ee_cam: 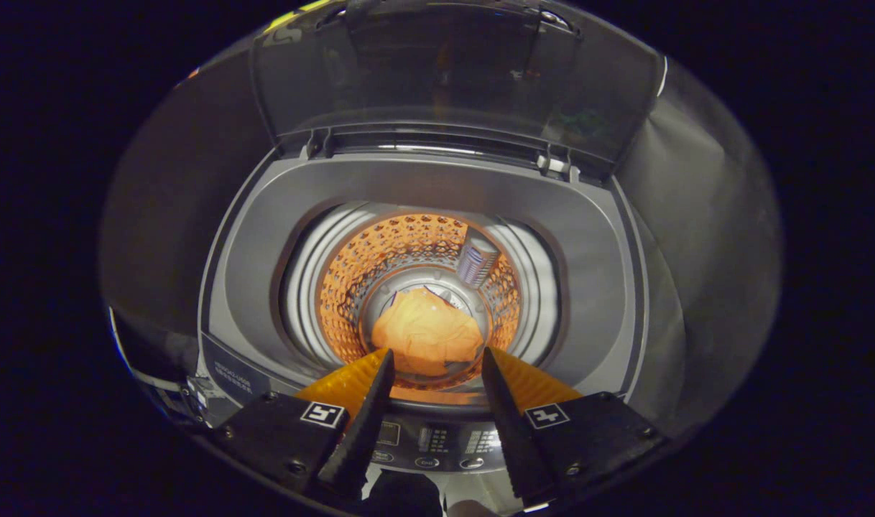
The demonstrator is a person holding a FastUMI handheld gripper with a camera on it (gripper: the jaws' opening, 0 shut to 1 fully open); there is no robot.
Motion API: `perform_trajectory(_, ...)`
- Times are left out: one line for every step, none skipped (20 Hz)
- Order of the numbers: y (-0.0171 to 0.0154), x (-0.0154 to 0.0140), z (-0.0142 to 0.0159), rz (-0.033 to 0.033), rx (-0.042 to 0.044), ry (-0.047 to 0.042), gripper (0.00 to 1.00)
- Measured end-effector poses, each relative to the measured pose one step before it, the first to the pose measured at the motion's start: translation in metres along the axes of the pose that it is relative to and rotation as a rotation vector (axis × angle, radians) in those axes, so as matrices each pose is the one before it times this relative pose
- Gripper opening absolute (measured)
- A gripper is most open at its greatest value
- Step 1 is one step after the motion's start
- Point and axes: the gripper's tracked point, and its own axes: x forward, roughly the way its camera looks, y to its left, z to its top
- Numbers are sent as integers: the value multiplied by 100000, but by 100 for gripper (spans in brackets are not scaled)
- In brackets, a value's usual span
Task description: Put the clothes into the washing machine and then close the washing machine lid.
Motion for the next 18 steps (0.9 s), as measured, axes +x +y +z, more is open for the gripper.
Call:
perform_trajectory(-110,-163,174,-506,-496,-864,77)
perform_trajectory(35,-395,141,152,-333,-1155,77)
perform_trajectory(93,-164,400,167,-577,-1767,77)
perform_trajectory(-9,-330,275,-330,-703,-1265,77)
perform_trajectory(-33,-351,100,-679,-397,-829,77)
perform_trajectory(120,-337,352,-9,72,-1534,77)
perform_trajectory(-13,-151,231,-399,276,-1227,77)
perform_trajectory(153,-485,448,265,311,-1676,77)
perform_trajectory(-79,-370,584,-147,-86,-2457,77)
perform_trajectory(1,-414,576,-504,-899,-2256,77)
perform_trajectory(80,-502,640,-434,-1499,-2120,77)
perform_trajectory(194,-491,698,-166,-1787,-2178,77)
perform_trajectory(232,-328,726,-493,-1738,-2366,77)
perform_trajectory(204,-441,927,-237,-1102,-2561,77)
perform_trajectory(341,-717,954,215,-309,-2515,77)
perform_trajectory(348,-602,1009,225,249,-2383,77)
perform_trajectory(173,-308,844,21,475,-1902,77)
perform_trajectory(173,-413,978,54,503,-2093,77)
